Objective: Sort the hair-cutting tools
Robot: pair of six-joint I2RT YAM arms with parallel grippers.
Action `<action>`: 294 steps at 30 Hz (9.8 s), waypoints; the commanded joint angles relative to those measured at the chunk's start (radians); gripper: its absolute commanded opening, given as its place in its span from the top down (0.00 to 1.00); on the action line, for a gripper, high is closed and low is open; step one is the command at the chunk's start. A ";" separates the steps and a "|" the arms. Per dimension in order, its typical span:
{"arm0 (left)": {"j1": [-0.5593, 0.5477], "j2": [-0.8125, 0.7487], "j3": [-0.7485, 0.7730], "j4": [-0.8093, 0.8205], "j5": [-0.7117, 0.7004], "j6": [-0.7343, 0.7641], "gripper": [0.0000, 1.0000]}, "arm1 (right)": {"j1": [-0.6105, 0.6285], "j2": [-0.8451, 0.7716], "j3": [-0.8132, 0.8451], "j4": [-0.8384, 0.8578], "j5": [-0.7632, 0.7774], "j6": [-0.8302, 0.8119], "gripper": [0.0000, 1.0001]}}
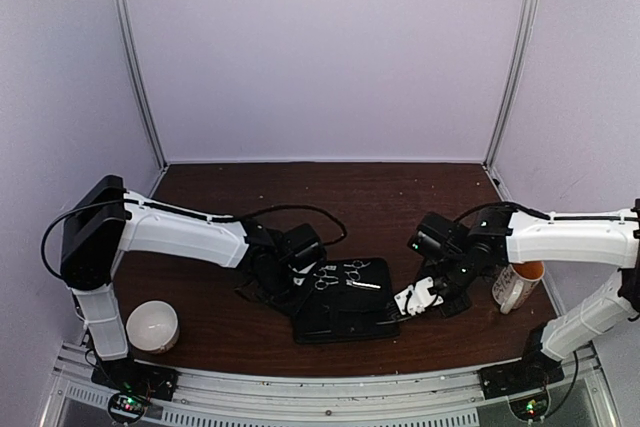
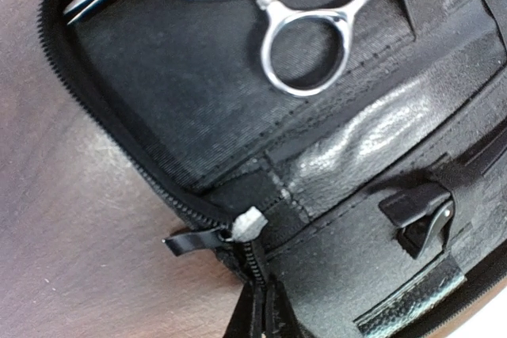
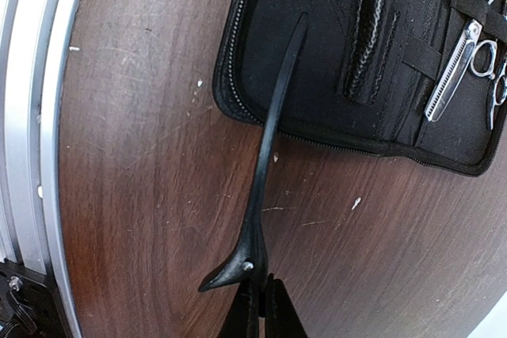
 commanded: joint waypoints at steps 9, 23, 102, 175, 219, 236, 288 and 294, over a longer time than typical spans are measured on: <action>0.011 0.003 -0.054 0.009 -0.066 0.022 1.00 | 0.020 0.100 0.069 0.003 -0.004 -0.005 1.00; 0.011 0.023 -0.059 0.030 -0.043 0.047 1.00 | 0.035 0.211 0.027 0.124 -0.009 -0.044 1.00; 0.013 0.016 -0.080 0.044 -0.008 0.052 1.00 | 0.161 0.395 0.100 0.176 -0.067 0.026 1.00; 0.114 -0.240 0.179 -0.238 -0.138 0.198 0.48 | 0.027 -0.136 0.135 0.224 0.216 0.273 0.57; 0.335 -0.073 0.255 -0.154 0.064 0.407 0.54 | -0.173 0.643 0.560 0.183 0.004 0.290 0.68; 0.335 -0.064 0.253 -0.148 0.085 0.394 0.54 | -0.179 0.722 0.635 0.070 -0.040 0.252 0.90; 0.254 0.014 0.228 0.029 0.379 0.379 0.50 | 0.173 0.024 -0.058 0.374 -0.023 0.227 0.90; 0.206 -0.083 0.104 0.038 0.251 0.302 0.49 | 0.236 -0.058 -0.095 0.262 -0.051 0.254 0.77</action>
